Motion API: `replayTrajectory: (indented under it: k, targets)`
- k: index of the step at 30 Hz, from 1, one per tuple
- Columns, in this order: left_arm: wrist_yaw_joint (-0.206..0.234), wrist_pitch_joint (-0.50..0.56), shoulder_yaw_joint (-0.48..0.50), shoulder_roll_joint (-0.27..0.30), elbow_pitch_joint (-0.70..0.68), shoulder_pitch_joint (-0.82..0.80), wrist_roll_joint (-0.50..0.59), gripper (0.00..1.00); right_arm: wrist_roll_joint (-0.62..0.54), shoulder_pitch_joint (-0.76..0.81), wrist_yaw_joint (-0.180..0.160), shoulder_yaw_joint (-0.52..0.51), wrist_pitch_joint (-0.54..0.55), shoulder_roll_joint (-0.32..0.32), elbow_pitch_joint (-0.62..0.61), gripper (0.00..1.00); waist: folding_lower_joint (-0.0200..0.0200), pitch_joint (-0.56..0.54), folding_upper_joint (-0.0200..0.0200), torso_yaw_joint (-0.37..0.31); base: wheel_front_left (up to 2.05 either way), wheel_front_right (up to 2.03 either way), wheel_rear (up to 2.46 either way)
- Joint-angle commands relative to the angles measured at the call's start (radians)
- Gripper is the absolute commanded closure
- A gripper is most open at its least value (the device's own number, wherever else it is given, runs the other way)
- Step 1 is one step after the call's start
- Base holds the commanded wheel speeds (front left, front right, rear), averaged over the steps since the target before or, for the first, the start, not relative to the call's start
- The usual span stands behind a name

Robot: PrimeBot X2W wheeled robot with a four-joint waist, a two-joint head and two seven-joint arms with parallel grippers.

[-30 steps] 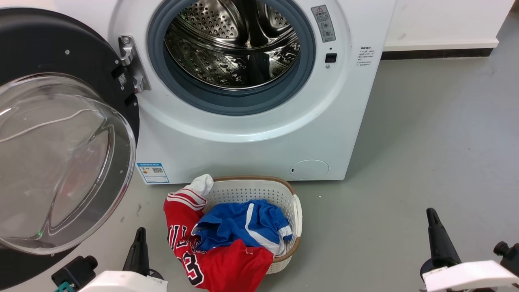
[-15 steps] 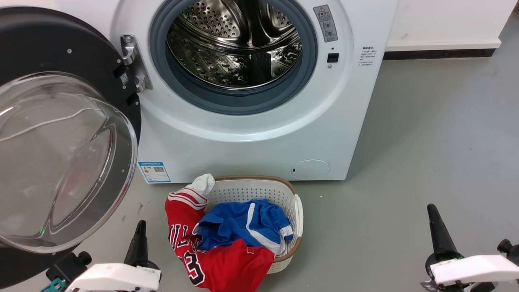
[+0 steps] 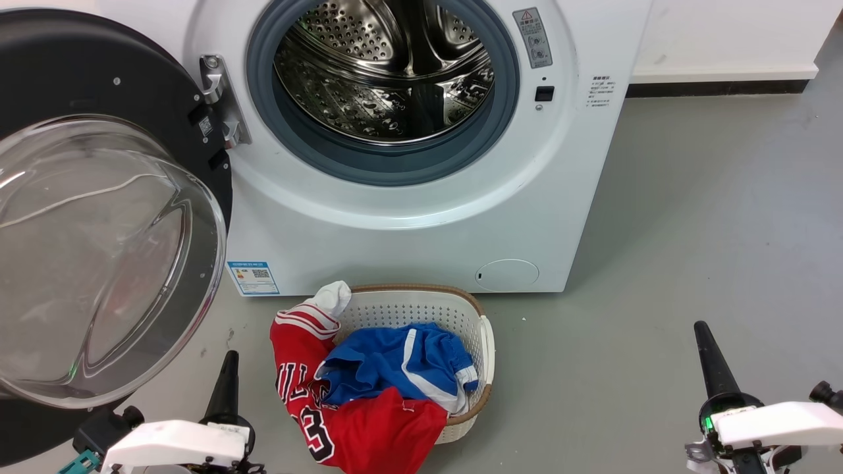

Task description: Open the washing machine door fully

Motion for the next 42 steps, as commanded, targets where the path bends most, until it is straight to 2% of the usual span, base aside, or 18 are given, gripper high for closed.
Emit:
replayTrajectory:
  k: [1,42]
  targets:
    - [-0.009,0.003,0.005,0.0,-0.004,-0.026,-0.019,1.0,0.019,-0.021,0.0,-0.003,0.005,-0.007,-0.003,1.0,0.0,0.0,0.0,0.0,0.0,0.0,0.0]
    - [-0.052,0.095,0.035,0.0,0.036,-0.086,-0.395,1.0,0.365,-0.08,0.0,-0.036,0.101,0.0,0.049,1.0,0.0,0.002,0.0,0.015,0.0,0.0,0.0]
